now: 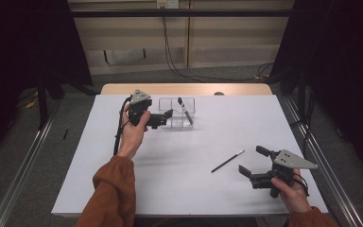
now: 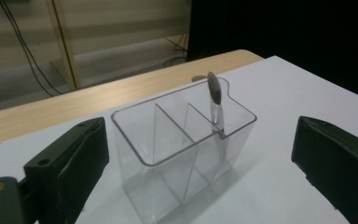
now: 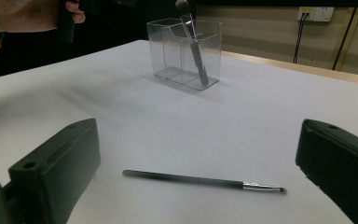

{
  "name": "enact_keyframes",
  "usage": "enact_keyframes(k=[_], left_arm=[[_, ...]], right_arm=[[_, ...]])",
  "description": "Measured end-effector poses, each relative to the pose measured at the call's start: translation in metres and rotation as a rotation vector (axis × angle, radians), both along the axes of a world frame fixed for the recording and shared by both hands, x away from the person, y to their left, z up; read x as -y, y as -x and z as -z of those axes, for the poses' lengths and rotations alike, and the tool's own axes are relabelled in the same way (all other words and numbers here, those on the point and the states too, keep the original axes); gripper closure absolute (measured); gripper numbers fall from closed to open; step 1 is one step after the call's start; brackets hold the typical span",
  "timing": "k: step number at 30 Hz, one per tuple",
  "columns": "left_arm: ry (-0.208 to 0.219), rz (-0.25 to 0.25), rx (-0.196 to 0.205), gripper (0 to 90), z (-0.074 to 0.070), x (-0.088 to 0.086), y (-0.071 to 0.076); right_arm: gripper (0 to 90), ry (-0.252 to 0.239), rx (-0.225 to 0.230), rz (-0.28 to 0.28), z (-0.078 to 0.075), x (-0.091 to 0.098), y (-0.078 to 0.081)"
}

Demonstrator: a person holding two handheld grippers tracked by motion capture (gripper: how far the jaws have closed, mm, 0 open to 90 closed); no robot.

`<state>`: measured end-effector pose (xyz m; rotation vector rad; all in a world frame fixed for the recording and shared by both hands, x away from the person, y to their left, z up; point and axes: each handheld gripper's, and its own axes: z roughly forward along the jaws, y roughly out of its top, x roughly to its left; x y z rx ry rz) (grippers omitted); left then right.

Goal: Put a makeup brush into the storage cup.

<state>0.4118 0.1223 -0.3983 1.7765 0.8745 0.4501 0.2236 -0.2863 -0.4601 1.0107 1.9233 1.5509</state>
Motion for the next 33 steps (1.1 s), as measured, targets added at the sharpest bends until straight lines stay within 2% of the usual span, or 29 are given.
enact_keyframes(k=[4,5,10,11,14,17,19,23,28,30,33], left_arm=[[-0.005,0.009,0.036,4.4,-0.001,-0.008,0.009],[0.010,0.018,0.031,4.4,0.000,-0.010,0.011],[-0.007,0.018,0.034,3.7,0.002,-0.021,0.020],[-0.018,0.041,0.042,3.8,0.003,-0.024,0.023],[-0.018,0.053,0.050,3.6,0.004,-0.029,0.029],[0.007,0.066,0.053,3.2,0.005,-0.034,0.036],[-0.004,0.044,0.068,3.9,0.005,-0.035,0.040],[-0.017,0.038,0.079,5.0,0.004,-0.040,0.048],[0.004,0.018,0.051,3.8,0.009,-0.051,0.058],[-0.010,0.012,0.058,3.8,0.011,-0.057,0.062],[-0.002,-0.001,0.068,4.2,0.013,-0.063,0.070]], right_arm=[[0.0,-0.003,0.000,-0.001,0.000,0.000,0.000],[0.0,-0.004,0.000,-0.002,0.000,0.000,0.000],[0.0,-0.002,-0.001,-0.002,0.000,0.000,0.000],[0.0,-0.002,-0.001,-0.002,0.000,0.000,0.000],[0.0,0.000,-0.001,-0.002,0.000,0.000,-0.001],[0.0,0.001,-0.002,-0.001,0.000,0.000,-0.001],[0.0,0.000,-0.001,-0.002,0.000,0.000,-0.001],[0.0,0.001,-0.002,0.001,0.000,0.000,-0.001],[0.0,0.001,0.000,0.001,0.000,0.000,-0.001],[0.0,0.002,0.000,0.001,0.000,0.000,-0.001],[0.0,0.002,-0.002,0.002,0.000,0.000,-0.001]])
